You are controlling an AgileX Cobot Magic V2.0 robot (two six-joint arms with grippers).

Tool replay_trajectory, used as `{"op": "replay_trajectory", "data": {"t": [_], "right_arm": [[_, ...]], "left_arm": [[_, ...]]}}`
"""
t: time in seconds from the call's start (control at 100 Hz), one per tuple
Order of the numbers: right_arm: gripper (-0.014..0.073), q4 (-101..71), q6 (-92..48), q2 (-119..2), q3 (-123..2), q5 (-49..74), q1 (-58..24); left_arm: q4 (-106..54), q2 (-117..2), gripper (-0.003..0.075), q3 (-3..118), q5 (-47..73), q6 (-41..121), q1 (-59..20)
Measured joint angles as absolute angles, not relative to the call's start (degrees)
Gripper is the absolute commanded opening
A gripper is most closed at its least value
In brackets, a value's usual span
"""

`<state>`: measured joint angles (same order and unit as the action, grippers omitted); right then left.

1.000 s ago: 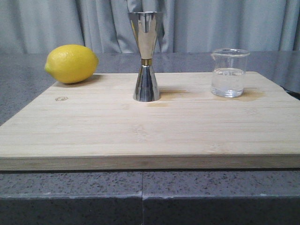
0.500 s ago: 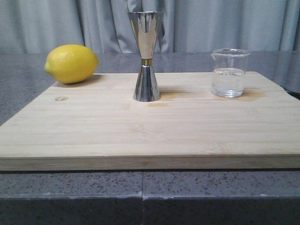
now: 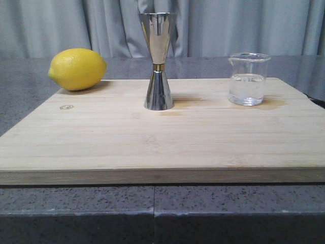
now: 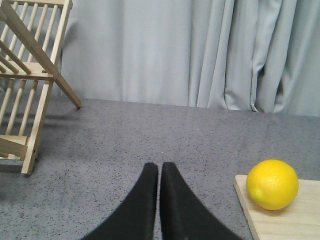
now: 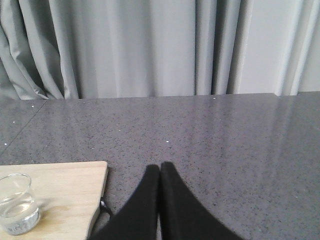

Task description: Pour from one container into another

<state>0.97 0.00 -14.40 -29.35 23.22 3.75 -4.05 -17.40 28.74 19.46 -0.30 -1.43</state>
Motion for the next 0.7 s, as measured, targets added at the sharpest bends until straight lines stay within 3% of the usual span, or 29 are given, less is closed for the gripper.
{"op": "replay_trajectory", "data": {"t": [0.54, 0.61, 0.7], "right_arm": [[-0.0048, 0.84, 0.0, -14.4, -29.35, 23.96, 3.75], [0.0, 0.84, 0.0, -14.4, -29.35, 24.09, 3.75], [0.0144, 0.84, 0.0, -14.4, -29.35, 24.19, 3.75]], "left_arm": [[-4.05, -17.4, -0.0018, 28.86, 19.46, -0.3, -1.43], [-4.05, -17.4, 0.0003, 28.86, 19.46, -0.3, -1.43], [-3.7, -17.4, 0.0119, 28.86, 19.46, -0.3, -1.43]]}}
